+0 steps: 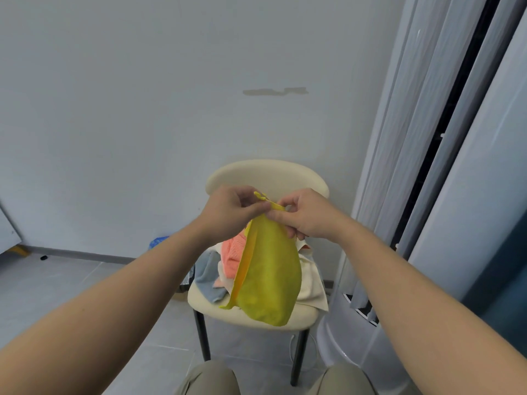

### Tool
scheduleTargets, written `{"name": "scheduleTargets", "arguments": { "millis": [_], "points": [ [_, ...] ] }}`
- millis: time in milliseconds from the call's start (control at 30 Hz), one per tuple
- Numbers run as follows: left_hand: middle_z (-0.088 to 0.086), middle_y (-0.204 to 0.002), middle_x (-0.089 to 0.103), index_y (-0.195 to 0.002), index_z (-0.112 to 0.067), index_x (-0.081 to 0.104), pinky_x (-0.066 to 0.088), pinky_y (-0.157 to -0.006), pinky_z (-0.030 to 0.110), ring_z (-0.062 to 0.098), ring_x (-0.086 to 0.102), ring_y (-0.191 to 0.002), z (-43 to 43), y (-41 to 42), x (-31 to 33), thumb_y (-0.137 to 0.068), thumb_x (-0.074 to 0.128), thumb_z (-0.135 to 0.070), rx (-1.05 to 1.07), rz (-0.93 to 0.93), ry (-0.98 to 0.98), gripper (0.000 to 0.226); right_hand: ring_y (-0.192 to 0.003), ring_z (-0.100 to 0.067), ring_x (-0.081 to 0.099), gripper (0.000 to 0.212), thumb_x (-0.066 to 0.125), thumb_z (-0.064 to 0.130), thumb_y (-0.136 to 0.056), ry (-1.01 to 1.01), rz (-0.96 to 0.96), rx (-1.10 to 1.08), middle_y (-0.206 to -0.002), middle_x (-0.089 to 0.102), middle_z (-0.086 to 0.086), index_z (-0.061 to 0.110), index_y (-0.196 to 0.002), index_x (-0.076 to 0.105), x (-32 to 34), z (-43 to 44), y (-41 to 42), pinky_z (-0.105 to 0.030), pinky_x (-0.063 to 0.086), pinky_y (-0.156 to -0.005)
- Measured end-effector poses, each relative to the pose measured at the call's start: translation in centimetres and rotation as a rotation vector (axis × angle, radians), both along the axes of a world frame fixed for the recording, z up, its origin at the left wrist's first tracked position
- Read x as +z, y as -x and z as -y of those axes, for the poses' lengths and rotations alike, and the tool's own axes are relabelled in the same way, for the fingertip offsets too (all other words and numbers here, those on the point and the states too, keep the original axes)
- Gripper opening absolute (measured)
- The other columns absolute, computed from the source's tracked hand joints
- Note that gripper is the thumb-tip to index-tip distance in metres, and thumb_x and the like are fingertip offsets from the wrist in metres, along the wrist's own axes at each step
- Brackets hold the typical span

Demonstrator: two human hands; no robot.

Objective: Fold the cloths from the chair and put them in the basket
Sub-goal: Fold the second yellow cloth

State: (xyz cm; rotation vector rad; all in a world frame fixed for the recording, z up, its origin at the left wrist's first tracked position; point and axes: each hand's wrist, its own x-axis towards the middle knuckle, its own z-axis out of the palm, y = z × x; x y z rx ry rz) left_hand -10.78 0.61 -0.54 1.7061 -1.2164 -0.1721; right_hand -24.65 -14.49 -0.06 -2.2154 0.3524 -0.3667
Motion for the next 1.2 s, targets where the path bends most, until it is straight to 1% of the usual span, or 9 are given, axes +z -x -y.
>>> {"name": "scheduleTargets", "arguments": {
  "millis": [133,267,433,567,667,800,933,1067,1200],
  "points": [
    [0.0,-0.082,0.071,-0.093,-0.02,0.072,0.052,-0.077,0.044,0.012,0.061,-0.076,0.5,-1.3,-0.5,-0.086,0.064,-0.039,0.059,-0.061,0.078,0.021,-0.041,-0.01,0.055,0.028,0.072,0.041,-0.093,0.142,-0.189,0.016,-0.055,0.065,0.001,0.013,-0.094,0.073,-0.2,0.7,0.2,-0.02,0.044,-0.044],
    [0.002,-0.087,0.068,-0.091,-0.027,0.066,0.049,-0.078,0.038,0.016,0.06,-0.082,1.2,-3.0,-0.7,-0.093,0.062,-0.03,0.173,-0.114,0.158,0.005,-0.052,-0.015,0.062,0.03,0.074,0.041,-0.091,0.247,-0.404,0.074,-0.064,0.073,-0.001,0.011,-0.09,0.069,-0.7,1.1,0.4,-0.03,0.051,-0.055],
    [0.003,-0.09,0.066,-0.092,-0.028,0.067,0.048,-0.077,0.036,0.017,0.058,-0.084,1.2,-4.8,-0.6,-0.1,0.061,-0.013,0.283,-0.186,0.208,0.018,-0.056,-0.011,0.064,0.033,0.074,0.039,-0.092,0.307,-0.528,0.151,-0.078,0.077,-0.004,0.007,-0.097,0.069,-1.0,0.7,0.4,-0.031,0.053,-0.059],
    [0.006,-0.091,0.065,-0.087,-0.032,0.067,0.044,-0.073,0.035,0.016,0.055,-0.082,0.7,-5.8,-0.6,-0.099,0.059,-0.01,0.324,-0.189,0.231,0.025,-0.063,-0.016,0.07,0.028,0.072,0.044,-0.092,0.46,-0.575,0.131,-0.08,0.076,-0.001,0.016,-0.097,0.067,-1.1,1.2,0.5,-0.041,0.062,-0.076],
    [0.005,-0.092,0.067,-0.087,-0.033,0.067,0.044,-0.072,0.035,0.017,0.056,-0.083,0.2,-6.7,-1.1,-0.099,0.058,-0.011,0.385,-0.189,0.23,0.026,-0.068,-0.018,0.071,0.031,0.071,0.045,-0.092,0.494,-0.464,0.103,-0.081,0.074,-0.006,0.016,-0.086,0.065,-0.4,1.3,0.6,-0.04,0.06,-0.072],
    [-0.003,-0.088,0.067,-0.093,-0.03,0.065,0.045,-0.073,0.035,0.016,0.058,-0.081,-0.3,-7.6,-1.7,-0.1,0.058,-0.014,0.457,-0.203,0.23,0.019,-0.063,-0.021,0.057,0.049,0.061,0.047,-0.098,0.45,0.026,-0.086,-0.064,0.059,-0.008,0.007,-0.07,0.055,1.7,1.3,0.5,-0.037,0.045,-0.064],
    [-0.003,-0.086,0.065,-0.104,-0.017,0.065,0.042,-0.069,0.034,0.015,0.054,-0.075,0.0,-7.2,-2.1,-0.101,0.056,-0.013,0.438,-0.244,0.227,0.01,-0.053,-0.012,0.037,0.056,0.058,0.048,-0.099,0.492,0.085,-0.115,-0.055,0.038,0.002,0.01,-0.06,0.046,3.4,1.6,0.5,-0.031,0.03,-0.056],
    [0.0,-0.088,0.065,-0.107,-0.018,0.064,0.041,-0.067,0.032,0.015,0.053,-0.075,-0.1,-7.2,-2.2,-0.102,0.057,-0.013,0.436,-0.283,0.249,0.01,-0.061,-0.009,0.048,0.036,0.068,0.043,-0.095,0.383,0.221,-0.118,-0.062,0.056,0.005,0.014,-0.076,0.073,3.3,1.8,0.3,-0.024,0.038,-0.06],
    [0.006,-0.096,0.069,-0.111,-0.022,0.069,0.045,-0.071,0.031,0.013,0.058,-0.081,-0.1,-7.2,-2.3,-0.102,0.056,-0.014,0.421,-0.289,0.225,0.017,-0.064,-0.008,0.053,0.022,0.071,0.039,-0.094,0.369,0.237,-0.166,-0.067,0.061,0.009,0.019,-0.086,0.077,2.9,1.6,0.1,-0.023,0.041,-0.062]
  ]
}}
